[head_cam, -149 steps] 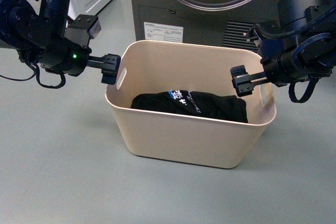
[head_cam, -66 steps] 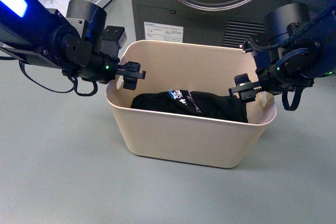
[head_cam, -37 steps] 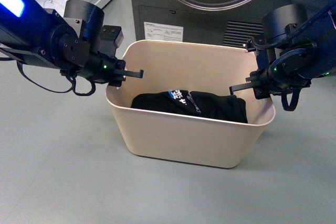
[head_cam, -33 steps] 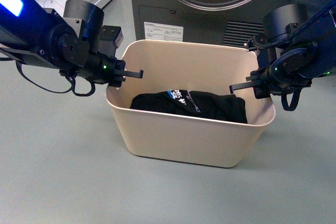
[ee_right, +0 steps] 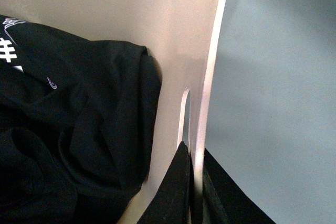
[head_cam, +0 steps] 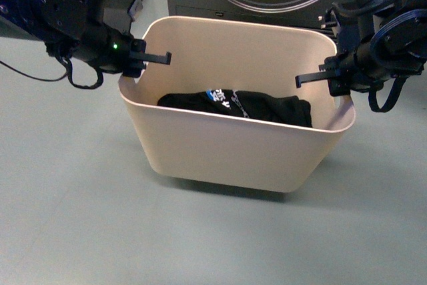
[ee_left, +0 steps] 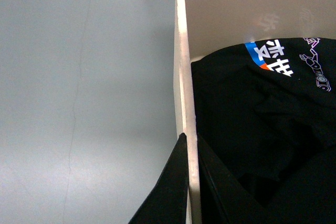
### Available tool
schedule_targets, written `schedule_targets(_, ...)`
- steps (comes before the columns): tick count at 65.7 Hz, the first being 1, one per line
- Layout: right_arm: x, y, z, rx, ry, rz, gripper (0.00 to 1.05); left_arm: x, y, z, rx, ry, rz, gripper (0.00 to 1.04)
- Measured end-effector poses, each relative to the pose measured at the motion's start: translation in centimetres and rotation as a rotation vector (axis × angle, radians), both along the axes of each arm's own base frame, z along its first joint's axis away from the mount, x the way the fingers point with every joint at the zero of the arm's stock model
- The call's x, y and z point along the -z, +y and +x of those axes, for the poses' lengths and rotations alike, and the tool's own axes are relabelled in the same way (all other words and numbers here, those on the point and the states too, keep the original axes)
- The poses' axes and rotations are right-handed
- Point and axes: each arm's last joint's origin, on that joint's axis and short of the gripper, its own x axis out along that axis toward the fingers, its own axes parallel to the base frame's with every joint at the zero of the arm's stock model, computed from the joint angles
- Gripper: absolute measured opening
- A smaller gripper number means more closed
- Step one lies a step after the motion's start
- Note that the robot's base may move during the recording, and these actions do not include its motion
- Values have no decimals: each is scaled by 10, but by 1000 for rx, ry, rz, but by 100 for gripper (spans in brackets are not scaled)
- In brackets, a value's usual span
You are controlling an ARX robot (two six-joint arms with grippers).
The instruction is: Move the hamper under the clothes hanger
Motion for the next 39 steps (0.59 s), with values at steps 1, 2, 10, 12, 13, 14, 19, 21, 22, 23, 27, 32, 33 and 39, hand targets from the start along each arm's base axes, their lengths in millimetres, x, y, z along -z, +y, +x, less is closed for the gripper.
schedule_targets(1,-1,0,0,0,-2,1,4,-2,0,0,0,-3,0,4)
schedule_targets(2,-3,-1,0,0,-5,2,4,-4,0,0,1,-8,0,4)
schedule_targets(10,-18,-2,-3,-1,-29,9,4,-23,0,-4,5,-38,2,4)
schedule_targets(12,-20,-2,-3,-2,-32,10,4,-25,0,-5,5,-41,3,4)
schedule_targets(13,-21,-2,-4,-2,-32,11,4,-26,0,-5,3,-39,4,4)
schedule_targets(14,-21,-2,-4,-3,-33,12,4,-26,0,-5,2,-37,4,4)
schedule_targets(19,-26,-2,-7,-12,-37,21,4,-29,0,-7,-4,-25,10,4)
schedule_targets(21,-27,-2,-8,-14,-37,23,4,-29,0,-7,-5,-25,10,4)
schedule_targets(22,-27,-2,-8,-14,-37,23,4,-29,0,-7,-4,-24,10,4)
schedule_targets(23,-27,-2,-9,-14,-37,23,4,-29,0,-7,-5,-24,10,4)
schedule_targets(27,-28,-2,-9,-15,-36,23,4,-28,1,-8,-5,-20,11,4)
schedule_targets(32,-27,-2,-10,-16,-34,22,4,-27,1,-8,-5,-18,11,4)
schedule_targets(33,-27,-2,-10,-16,-34,22,4,-27,1,-8,-4,-18,11,4)
schedule_targets(39,-27,-2,-10,-16,-33,22,4,-27,1,-8,-4,-17,11,4)
